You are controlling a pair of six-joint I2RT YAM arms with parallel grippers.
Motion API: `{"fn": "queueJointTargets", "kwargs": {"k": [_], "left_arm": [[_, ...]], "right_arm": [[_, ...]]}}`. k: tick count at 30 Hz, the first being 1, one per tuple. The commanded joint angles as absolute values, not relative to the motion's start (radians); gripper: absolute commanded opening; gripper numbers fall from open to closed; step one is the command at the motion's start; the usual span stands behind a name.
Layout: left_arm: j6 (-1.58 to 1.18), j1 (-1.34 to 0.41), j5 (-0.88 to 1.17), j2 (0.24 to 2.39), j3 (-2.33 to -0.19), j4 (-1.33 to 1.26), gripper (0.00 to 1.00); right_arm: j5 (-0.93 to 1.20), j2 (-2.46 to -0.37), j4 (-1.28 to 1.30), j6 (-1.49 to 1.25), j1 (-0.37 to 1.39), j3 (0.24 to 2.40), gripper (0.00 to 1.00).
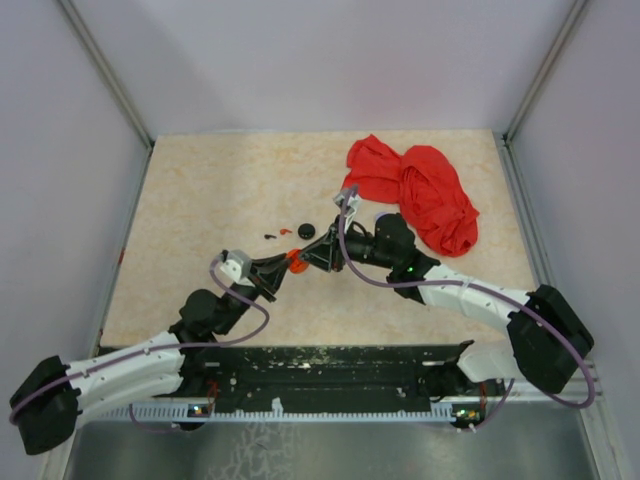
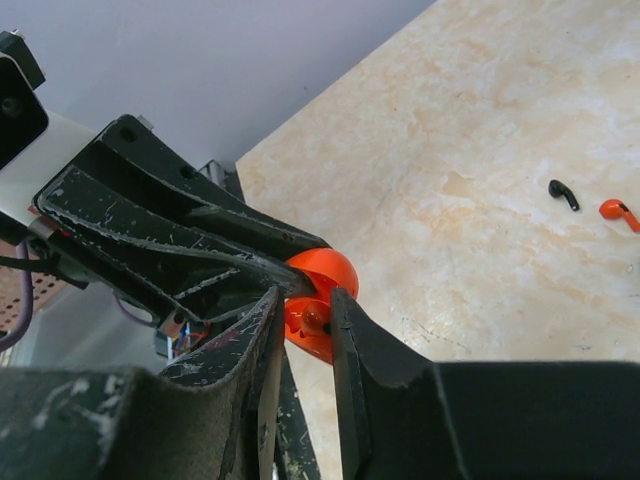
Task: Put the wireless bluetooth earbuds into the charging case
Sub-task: Place the earbud in the charging case, then move the earbud to the center of the board.
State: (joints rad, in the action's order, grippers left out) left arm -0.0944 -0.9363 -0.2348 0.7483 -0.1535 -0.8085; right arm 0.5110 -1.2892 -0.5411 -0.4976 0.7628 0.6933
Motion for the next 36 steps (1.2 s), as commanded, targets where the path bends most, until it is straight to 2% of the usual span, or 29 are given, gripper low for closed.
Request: {"fn": "queueJointTargets", "kwargs": {"k": [1, 11, 17, 20, 28, 36], "left_arm": [[-0.123, -0.936, -0.219, 0.744, -0.181, -0.856, 0.0], [-0.098, -0.936, -0.241, 0.758, -0.198, -0.81, 0.0], [-0.076, -0.935, -0.368, 0.753, -0.224, -0.691, 0.0], [-0.078, -0.935, -0.473, 0.758, -0.248, -0.615, 0.0], [-0.096, -0.903, -0.589, 0.799, -0.292, -0.491, 0.0], [-0.233, -0.725, -0.512, 0.808, -0.32, -0.328, 0.0]], "right_arm": [[0.489, -1.259, -0.52, -0.451, 0.762, 0.693, 0.26], [0.484, -1.219, -0.499, -0.415, 0.761, 0.707, 0.32], [0.362, -1.194, -0.361, -0.337, 0.755, 0.749, 0.4], [0.329, -1.213, -0.314, -0.314, 0.732, 0.777, 0.41], [0.241, -1.373, -0.204, -0.178, 0.727, 0.92, 0.42], [0.222, -1.658, -0.15, -0.063, 0.724, 1.11, 0.42]]}}
